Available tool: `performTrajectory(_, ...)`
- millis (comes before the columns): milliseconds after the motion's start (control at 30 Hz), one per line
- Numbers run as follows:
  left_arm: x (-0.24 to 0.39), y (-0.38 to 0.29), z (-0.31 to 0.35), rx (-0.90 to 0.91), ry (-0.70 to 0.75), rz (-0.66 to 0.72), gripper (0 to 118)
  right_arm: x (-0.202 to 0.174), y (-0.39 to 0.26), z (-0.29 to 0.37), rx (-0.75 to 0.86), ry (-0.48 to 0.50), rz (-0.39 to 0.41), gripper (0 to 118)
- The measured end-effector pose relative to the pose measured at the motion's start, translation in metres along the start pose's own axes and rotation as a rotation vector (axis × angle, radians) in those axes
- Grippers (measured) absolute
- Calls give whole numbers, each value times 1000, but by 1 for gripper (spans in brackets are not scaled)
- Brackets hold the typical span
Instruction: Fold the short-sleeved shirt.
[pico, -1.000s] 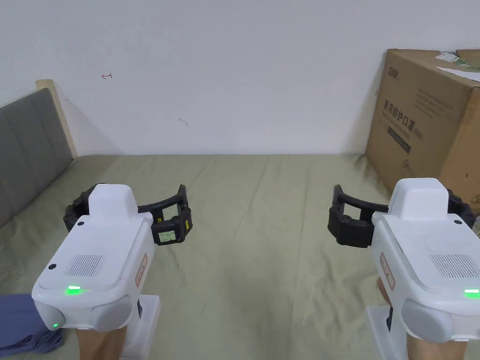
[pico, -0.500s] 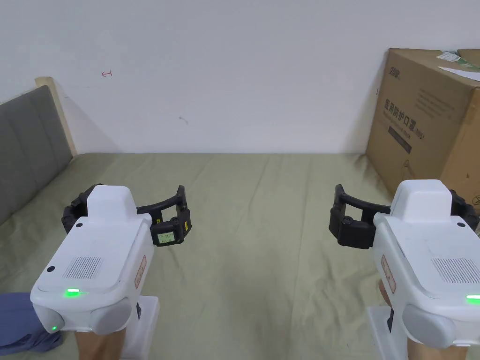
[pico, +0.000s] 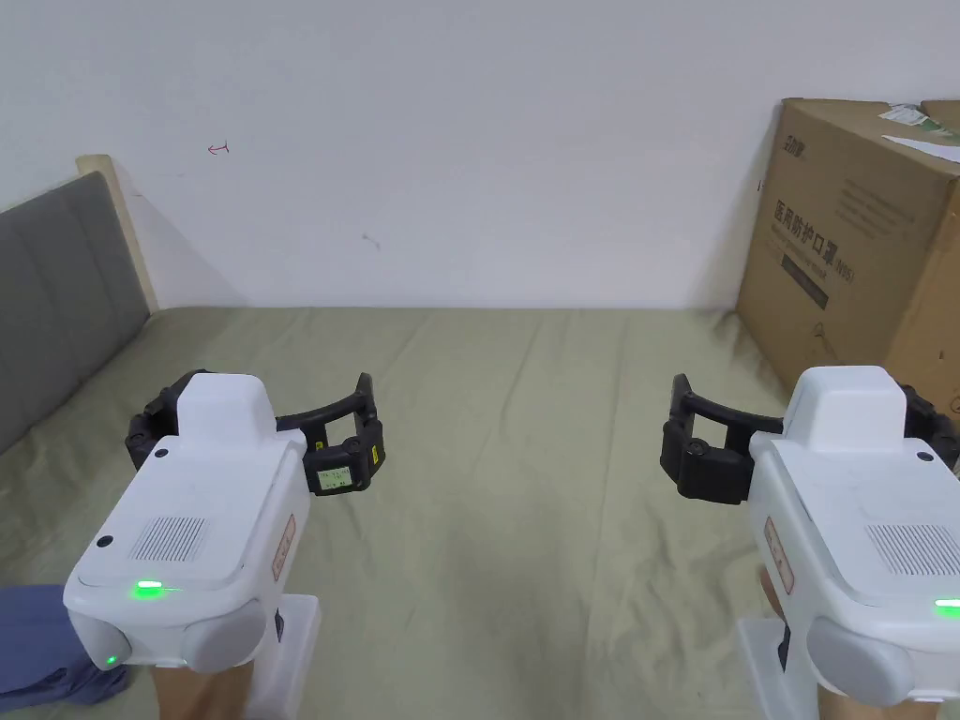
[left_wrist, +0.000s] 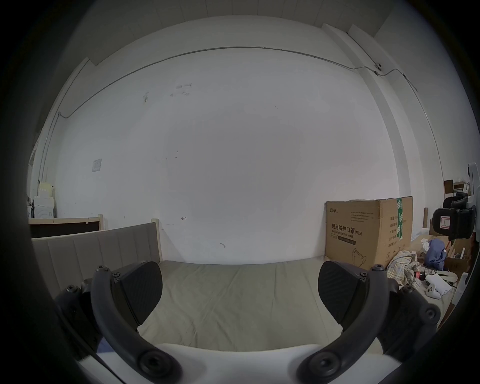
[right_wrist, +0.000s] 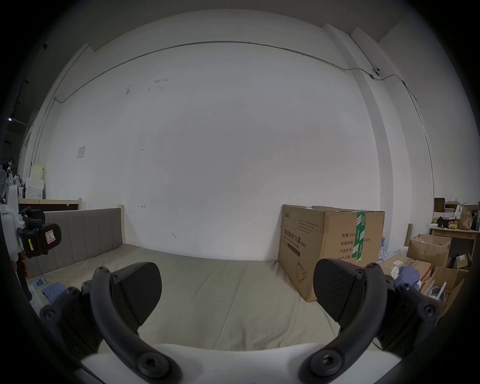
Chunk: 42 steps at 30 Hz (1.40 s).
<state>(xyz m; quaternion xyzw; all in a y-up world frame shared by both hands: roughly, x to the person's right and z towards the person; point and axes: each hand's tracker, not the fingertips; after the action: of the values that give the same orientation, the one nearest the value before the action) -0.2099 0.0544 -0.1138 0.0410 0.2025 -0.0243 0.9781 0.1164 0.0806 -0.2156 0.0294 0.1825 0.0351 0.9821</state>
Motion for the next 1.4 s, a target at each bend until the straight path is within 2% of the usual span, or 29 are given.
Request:
performTrajectory(900,-1,4,1,0,-3,12,118,-1,1,1,2,13,-7,116)
performTrajectory(1067,-1,3,0,-4,-3,19,118,-2,5,-3,-61,-2,-17,116)
performTrajectory(1167,-2,4,0,-5,-4,19,118,-3,7,-8,-142,-26,-70,116)
performTrajectory(1233,-2,4,1,-3,-5,17,118,-5,7,-11,-217,-114,-160,116)
performTrajectory(1300,-2,4,1,-4,-6,17,118,-3,10,-17,-337,-164,-239,116)
performTrajectory(1400,-3,5,1,-2,-7,20,118,3,15,-28,-544,-169,-329,116)
